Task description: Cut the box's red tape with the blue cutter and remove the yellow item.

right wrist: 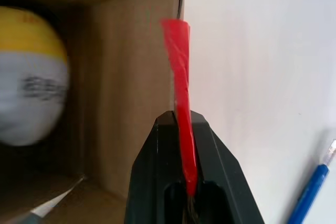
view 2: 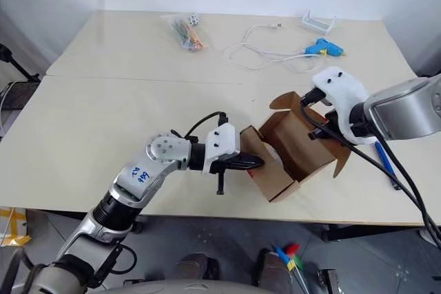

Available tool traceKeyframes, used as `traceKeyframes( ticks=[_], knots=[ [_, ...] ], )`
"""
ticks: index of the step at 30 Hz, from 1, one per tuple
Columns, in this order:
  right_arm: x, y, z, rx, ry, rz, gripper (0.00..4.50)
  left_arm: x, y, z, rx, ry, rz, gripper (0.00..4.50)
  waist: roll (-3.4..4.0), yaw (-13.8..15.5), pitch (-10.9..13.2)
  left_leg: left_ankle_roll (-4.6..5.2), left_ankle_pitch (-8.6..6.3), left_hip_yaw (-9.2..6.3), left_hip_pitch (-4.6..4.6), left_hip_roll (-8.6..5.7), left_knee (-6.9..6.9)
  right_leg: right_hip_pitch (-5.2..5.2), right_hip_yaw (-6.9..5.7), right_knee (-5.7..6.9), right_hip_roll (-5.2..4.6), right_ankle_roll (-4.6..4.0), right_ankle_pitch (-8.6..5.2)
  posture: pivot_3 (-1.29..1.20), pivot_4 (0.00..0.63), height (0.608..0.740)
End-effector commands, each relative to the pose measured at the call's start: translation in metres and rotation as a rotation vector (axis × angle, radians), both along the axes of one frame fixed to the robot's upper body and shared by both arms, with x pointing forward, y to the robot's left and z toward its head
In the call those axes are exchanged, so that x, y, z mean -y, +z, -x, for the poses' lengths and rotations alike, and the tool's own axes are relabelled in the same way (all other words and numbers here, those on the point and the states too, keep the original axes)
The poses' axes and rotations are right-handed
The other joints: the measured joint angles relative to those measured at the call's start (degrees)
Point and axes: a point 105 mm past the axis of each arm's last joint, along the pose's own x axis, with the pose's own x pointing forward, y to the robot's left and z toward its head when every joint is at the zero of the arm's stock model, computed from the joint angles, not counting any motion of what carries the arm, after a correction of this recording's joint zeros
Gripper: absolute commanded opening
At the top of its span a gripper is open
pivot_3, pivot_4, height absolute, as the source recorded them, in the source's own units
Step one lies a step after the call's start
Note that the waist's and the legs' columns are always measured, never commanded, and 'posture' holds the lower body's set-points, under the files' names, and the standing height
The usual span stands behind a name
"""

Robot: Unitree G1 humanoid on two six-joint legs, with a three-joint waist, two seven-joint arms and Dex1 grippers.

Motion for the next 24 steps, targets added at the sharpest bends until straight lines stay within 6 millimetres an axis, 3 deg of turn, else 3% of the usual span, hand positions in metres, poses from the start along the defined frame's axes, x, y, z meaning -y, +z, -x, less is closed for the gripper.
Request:
traceKeyframes(
  ticks=[1,8,15,24],
  knots=[
    [0.008,0.012,-0.003,0.042,-0.019,-0.034,0.11,-0.018,-0.047,0.001,-0.169,0.065,-0.15,0.0,0.0,0.0,0.0,0.03,0.02,0.0,0.0,-0.02,0.0,0.0,0.01,-0.02,-0.03,0.0,0.03,0.0,0.15,0.74],
    [0.012,-0.002,-0.003,-0.012,-0.016,-0.081,0.11,-0.04,-0.038,-0.001,-0.17,0.093,-0.143,0.0,0.1,-0.6,0.0,0.05,0.06,0.11,-0.17,-0.02,-0.01,-0.27,0.03,0.03,-0.01,-0.03,0.13,0.0,0.15,0.74],
    [0.008,-0.014,-0.003,-0.025,0.003,-0.136,0.11,-0.045,-0.019,-0.014,-0.118,0.159,-0.055,0.0,0.16,-0.7,0.1,-0.03,0.07,0.13,-0.19,0.02,-0.3,-0.39,-0.11,0.07,0.08,0.01,0.15,0.0,0.15,0.74],
    [-0.007,-0.04,0.004,-0.043,0.048,-0.291,0.11,-0.053,-0.024,-0.018,-0.158,0.215,-0.077,0.0,0.16,-0.8,0.1,-0.05,0.08,0.2,-0.13,0.02,-0.34,-0.37,-0.08,0.04,0.12,0.04,0.17,0.0,0.15,0.74]
  ],
)
